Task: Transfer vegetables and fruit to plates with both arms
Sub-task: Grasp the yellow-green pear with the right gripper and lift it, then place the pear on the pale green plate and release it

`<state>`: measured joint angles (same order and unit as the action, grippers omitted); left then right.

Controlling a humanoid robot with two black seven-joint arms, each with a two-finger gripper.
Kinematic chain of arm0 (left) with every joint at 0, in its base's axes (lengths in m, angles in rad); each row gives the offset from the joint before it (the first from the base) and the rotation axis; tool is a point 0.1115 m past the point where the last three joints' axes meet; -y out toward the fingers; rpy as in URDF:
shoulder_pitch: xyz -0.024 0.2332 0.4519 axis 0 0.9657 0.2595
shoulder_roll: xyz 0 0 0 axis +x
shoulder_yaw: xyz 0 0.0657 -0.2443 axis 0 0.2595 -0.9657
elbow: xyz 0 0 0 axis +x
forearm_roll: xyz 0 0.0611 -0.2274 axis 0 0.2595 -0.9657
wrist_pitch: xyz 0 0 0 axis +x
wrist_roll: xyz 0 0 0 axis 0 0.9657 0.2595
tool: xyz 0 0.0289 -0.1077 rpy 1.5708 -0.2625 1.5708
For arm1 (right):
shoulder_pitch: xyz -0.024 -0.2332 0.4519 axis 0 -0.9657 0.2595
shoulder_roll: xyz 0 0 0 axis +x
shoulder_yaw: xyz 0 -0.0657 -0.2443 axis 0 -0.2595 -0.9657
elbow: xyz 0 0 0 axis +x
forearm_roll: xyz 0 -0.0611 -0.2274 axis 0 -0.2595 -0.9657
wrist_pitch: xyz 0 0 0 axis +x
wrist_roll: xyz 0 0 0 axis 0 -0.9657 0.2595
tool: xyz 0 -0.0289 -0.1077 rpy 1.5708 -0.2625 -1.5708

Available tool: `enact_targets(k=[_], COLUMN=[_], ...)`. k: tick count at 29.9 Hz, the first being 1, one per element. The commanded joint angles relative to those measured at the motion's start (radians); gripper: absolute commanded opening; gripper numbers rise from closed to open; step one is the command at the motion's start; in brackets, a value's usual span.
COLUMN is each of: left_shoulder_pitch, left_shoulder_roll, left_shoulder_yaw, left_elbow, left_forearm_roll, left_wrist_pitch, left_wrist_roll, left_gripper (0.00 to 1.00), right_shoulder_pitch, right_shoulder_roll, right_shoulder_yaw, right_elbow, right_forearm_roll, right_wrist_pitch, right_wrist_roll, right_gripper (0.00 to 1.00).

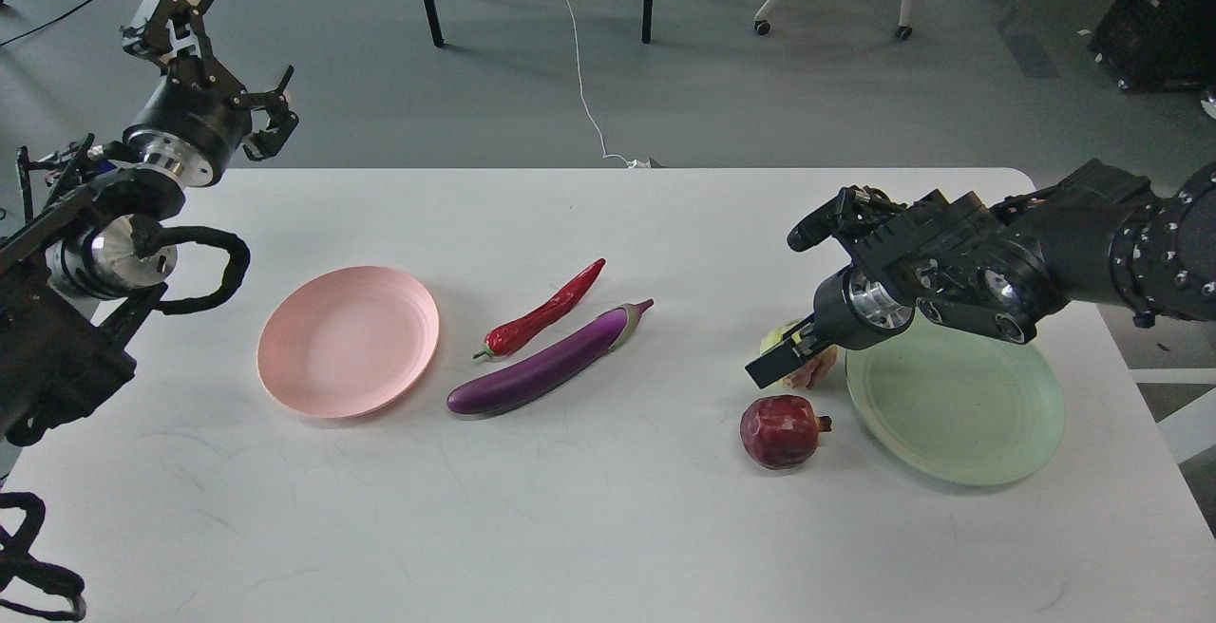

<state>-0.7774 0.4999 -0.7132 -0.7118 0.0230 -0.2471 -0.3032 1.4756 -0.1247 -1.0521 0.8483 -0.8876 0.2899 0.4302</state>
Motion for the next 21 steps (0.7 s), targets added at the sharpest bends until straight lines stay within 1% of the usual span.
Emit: enact_targets(k=[1,6,9,13,18,21], left_shoulder_pitch=[0.010,0.010,0.009,0.006,0.004,0.004], left_shoulder_roll=[-0.004,-0.006,-0.004,-0.006,-0.004,-0.003], left_shoulder_yaw=[0.000,0.000,0.000,0.000,0.000,0.000], left_elbow=[0.000,0.000,0.000,0.000,0.000,0.000], left_forearm_roll=[0.000,0.000,0.000,0.002,0.002,0.002], left_wrist_pitch=[0.003,0.008,0.008,0.006,0.005,0.002], left_wrist_roll=[-0.002,-0.004,-0.004,-0.004,-0.004,-0.002], left_gripper=[0.98,0.98,0.98,0.98,0.98,0.98], right_shoulder_pitch=[0.005,0.028,0.072,0.152,0.209,0.206], right_shoulder_roll=[0.002,-0.004,-0.029,-0.104,-0.225,-0.320], right_shoulder_yaw=[-0.002,-0.002,0.003,0.008,0.003,-0.005], right_elbow=[0.003,0.011,0.017,0.069,0.146,0.208], right_forearm_roll=[-0.004,-0.004,0.002,0.001,-0.011,-0.109], right_wrist_pitch=[0.002,0.003,0.005,0.008,0.008,0.008], right_wrist_roll=[0.002,0.002,0.004,0.013,0.016,0.016], right_gripper=[0.70,0.60,0.60,0.60,0.61,0.63])
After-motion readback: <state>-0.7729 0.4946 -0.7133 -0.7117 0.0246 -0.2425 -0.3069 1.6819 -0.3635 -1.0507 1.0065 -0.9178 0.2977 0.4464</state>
